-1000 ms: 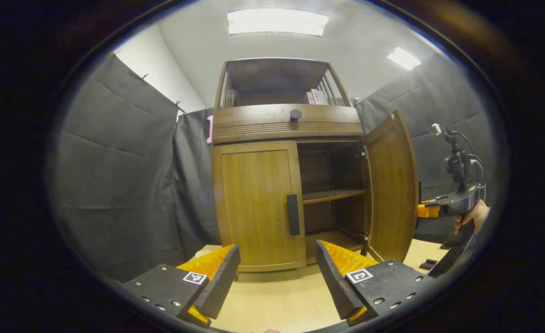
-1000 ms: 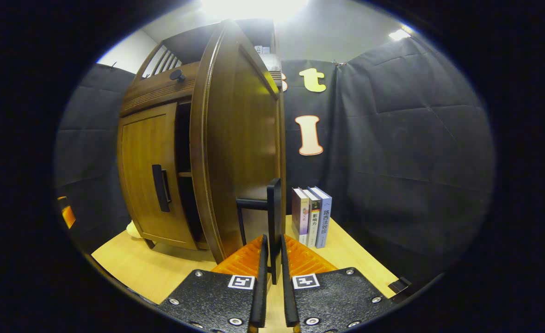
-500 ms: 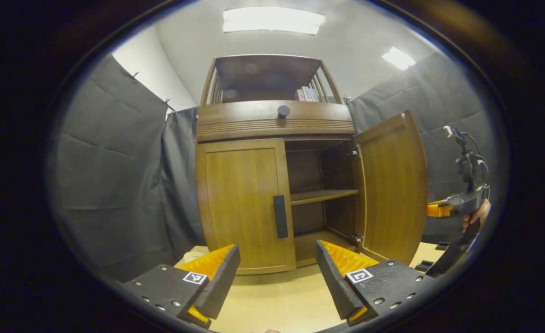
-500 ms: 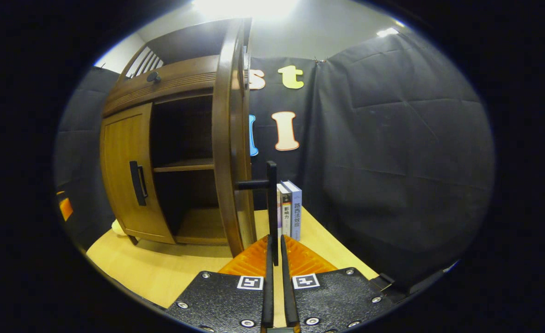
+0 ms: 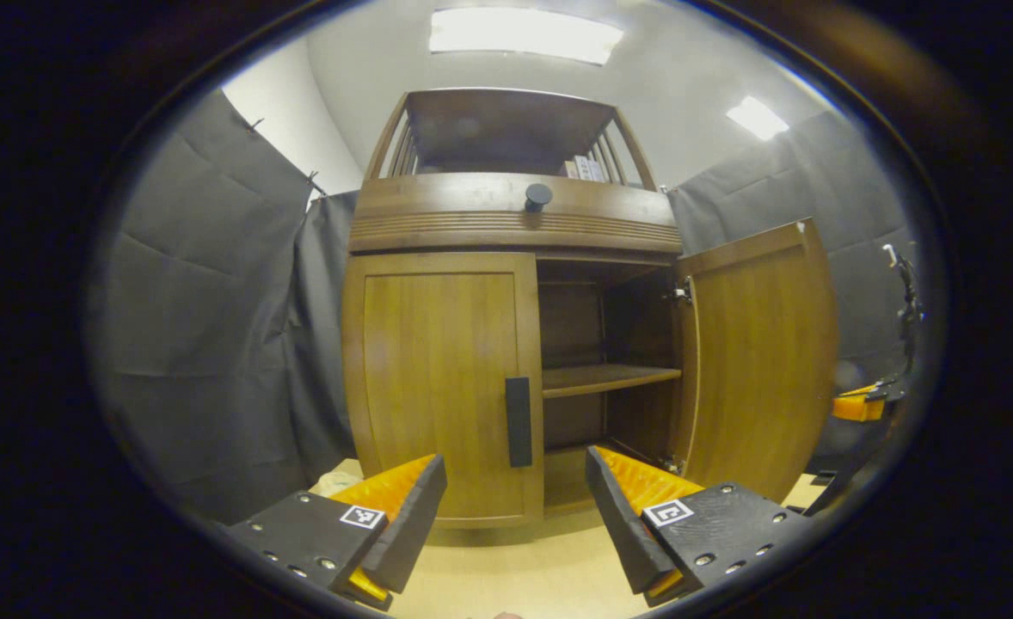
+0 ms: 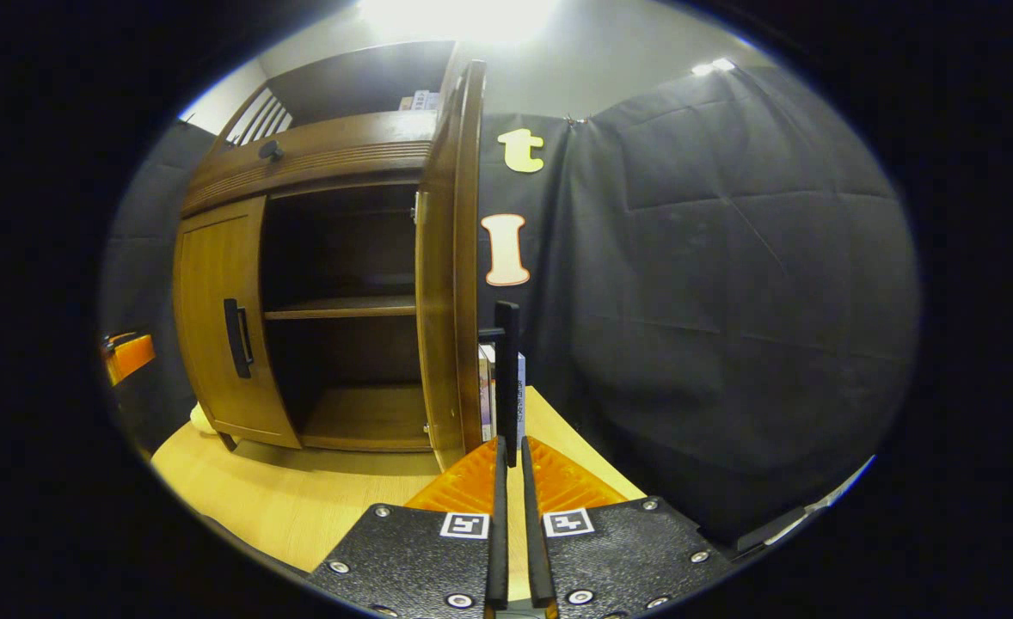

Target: Open the right door of the double-door shoe cabinet with the right hand, and open the left door with the left hand.

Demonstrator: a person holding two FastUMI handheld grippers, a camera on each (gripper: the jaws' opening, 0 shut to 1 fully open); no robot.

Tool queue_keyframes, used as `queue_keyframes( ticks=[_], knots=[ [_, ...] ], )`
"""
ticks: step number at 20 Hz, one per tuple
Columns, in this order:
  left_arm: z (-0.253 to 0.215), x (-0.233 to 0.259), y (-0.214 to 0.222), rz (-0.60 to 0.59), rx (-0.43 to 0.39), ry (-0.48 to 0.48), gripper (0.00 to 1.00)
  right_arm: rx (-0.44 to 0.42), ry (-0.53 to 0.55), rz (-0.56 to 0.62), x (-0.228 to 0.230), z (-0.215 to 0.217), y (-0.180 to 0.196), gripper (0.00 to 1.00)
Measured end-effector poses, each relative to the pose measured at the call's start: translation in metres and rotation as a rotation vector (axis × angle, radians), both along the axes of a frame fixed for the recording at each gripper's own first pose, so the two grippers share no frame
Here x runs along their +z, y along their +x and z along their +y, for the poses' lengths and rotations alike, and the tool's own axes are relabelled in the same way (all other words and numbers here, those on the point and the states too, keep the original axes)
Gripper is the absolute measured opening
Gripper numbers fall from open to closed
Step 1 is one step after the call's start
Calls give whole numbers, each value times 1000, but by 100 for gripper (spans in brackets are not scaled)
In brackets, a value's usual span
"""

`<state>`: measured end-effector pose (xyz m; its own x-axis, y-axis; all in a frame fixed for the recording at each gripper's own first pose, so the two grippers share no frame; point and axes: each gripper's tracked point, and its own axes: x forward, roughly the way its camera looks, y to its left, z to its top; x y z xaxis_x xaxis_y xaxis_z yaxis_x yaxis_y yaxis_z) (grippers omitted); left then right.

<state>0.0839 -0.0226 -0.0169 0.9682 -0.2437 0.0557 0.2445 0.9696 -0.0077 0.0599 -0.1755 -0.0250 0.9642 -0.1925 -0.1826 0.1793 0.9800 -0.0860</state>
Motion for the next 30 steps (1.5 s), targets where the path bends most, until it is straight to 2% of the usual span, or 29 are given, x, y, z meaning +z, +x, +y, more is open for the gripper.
queue_keyframes(
  ticks=[2,7,11,12,13,14,16,17,18,19,24,25,30],
  knots=[
    [0,3,10,-10,6,5,93,24,-13,-12,4,9,-7,20],
    [-1,6,29,-25,24,8,93,50,-7,-60,13,29,-16,94],
    [-4,3,43,-15,27,3,93,75,-10,-69,16,41,-13,95],
    [-5,1,48,-11,27,-2,99,74,-18,-73,16,41,-15,95],
    [-6,0,51,-7,27,-1,99,70,-24,-81,19,41,-16,95],
    [-6,-2,54,-4,28,1,93,66,-24,-80,17,42,-16,95],
    [-5,-5,58,6,30,10,93,72,-12,-71,12,45,-15,95],
    [-5,-7,60,12,31,12,99,72,-10,-60,8,45,-13,95],
    [-6,-9,63,18,28,11,99,71,-11,-51,5,44,-13,95],
    [-7,-11,66,25,30,8,93,69,-10,-46,5,44,-13,95],
    [-16,-26,68,90,10,-11,93,53,8,-24,-3,42,-12,95],
    [-17,-28,69,100,4,-8,99,55,12,-21,-4,43,-10,95],
    [-43,-29,64,122,-13,-5,56,69,17,-13,-9,49,-5,95]
  ],
)
